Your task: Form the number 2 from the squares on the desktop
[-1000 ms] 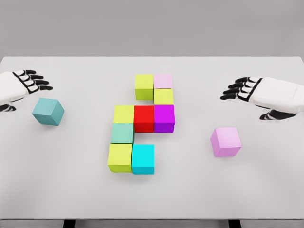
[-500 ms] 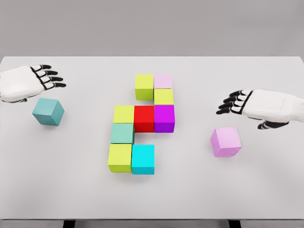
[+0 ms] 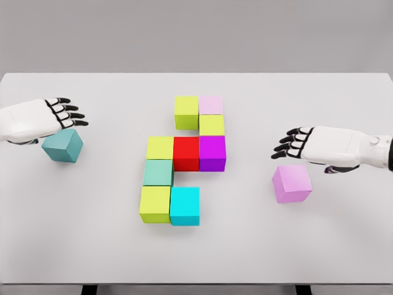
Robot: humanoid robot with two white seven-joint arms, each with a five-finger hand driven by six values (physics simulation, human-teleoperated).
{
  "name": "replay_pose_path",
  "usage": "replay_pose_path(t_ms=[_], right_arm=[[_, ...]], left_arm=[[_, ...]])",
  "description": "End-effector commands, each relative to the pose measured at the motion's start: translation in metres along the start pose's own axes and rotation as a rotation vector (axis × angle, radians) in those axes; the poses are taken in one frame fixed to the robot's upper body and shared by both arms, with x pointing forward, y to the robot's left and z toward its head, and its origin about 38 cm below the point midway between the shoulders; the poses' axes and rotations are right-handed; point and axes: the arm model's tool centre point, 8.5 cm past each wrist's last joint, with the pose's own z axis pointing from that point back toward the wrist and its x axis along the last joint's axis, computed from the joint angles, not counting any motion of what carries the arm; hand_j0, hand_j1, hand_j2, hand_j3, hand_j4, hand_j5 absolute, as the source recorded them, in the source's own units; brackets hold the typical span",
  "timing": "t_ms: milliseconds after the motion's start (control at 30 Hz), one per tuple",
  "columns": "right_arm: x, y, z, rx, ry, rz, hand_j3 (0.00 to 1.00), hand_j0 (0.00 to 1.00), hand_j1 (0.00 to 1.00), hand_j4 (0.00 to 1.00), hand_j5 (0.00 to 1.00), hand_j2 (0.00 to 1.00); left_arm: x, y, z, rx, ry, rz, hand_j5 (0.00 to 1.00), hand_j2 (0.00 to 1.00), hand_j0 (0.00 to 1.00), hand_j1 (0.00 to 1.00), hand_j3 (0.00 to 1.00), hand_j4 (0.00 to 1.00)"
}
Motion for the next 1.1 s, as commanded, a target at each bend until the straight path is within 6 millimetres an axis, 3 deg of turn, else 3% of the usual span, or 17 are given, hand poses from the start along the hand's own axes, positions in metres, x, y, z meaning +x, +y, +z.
replay_pose_path(t_ms=[0, 433, 1067], right_arm=[[0.001, 0.000, -0.003, -0.008, -0.005, -0.005, 0.99, 0.99, 0.99, 0.99, 0.99, 0.99], [0.011, 0.014, -0.021, 0.042, -0.026, 0.021, 0.99, 0.99, 0.99, 0.99, 0.99, 0.99], [0.019, 0.024, -0.032, 0.050, -0.043, 0.011, 0.99, 0.99, 0.99, 0.99, 0.99, 0.99]], left_arm=[[0.001, -0.003, 0.000, -0.006, -0.004, 0.010, 1.00, 1.00, 1.00, 1.00, 1.00, 1.00], [0.002, -0.016, 0.000, -0.027, -0.002, 0.043, 1.00, 1.00, 1.00, 1.00, 1.00, 1.00], [0.005, -0.030, -0.007, -0.051, -0.007, 0.072, 1.00, 1.00, 1.00, 1.00, 1.00, 1.00]])
